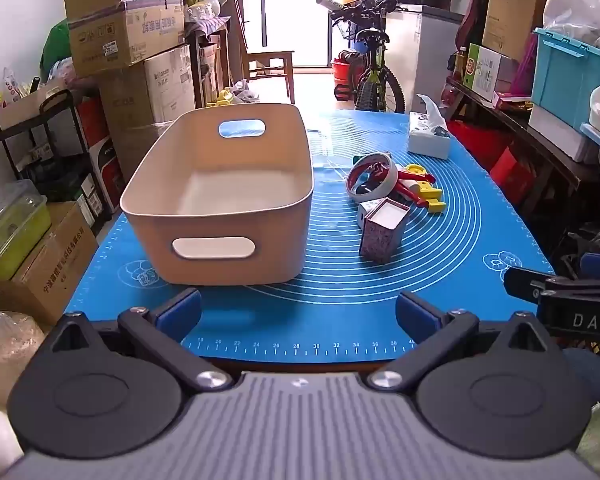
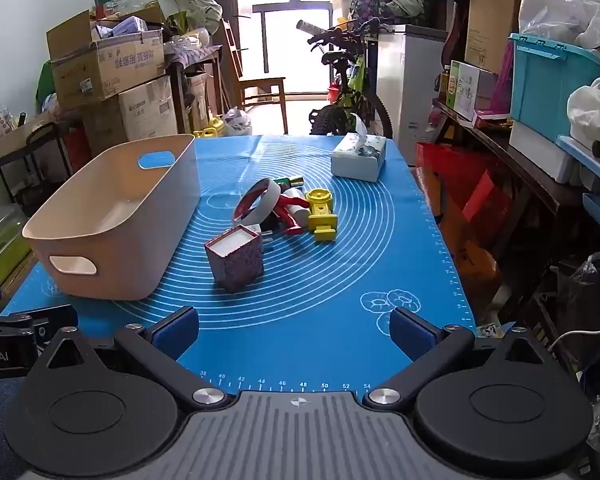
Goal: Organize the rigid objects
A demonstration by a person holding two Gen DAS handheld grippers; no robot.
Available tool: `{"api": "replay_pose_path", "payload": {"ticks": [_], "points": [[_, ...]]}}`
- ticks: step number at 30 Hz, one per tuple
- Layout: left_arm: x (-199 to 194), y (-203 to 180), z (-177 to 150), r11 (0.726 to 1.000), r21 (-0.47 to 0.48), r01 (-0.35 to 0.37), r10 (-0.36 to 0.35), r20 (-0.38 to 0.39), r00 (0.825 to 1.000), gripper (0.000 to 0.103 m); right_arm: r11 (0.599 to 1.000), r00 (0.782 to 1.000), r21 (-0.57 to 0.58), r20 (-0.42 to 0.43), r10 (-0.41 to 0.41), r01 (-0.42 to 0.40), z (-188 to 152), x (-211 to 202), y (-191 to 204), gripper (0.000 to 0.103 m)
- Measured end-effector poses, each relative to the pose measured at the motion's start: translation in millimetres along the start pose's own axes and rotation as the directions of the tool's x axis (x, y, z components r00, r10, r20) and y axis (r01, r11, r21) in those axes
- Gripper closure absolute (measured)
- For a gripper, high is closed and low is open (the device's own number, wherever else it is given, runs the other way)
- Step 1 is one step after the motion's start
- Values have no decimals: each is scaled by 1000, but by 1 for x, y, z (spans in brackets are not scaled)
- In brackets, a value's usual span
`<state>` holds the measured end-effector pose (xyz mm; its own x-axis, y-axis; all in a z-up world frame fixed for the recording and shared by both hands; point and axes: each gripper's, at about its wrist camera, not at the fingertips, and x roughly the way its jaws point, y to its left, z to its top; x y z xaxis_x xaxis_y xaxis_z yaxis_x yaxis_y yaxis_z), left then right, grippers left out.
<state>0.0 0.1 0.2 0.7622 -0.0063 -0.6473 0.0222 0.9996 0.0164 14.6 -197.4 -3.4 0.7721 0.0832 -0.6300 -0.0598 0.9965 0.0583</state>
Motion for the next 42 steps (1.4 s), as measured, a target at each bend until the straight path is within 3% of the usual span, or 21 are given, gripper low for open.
{"api": "replay_pose_path", "payload": {"ticks": [42], "points": [[-3,-3,-1,1000,29,-4,4,6,1000,1,999,1000,-24,6,-21,21,-1,3,2,3]]}}
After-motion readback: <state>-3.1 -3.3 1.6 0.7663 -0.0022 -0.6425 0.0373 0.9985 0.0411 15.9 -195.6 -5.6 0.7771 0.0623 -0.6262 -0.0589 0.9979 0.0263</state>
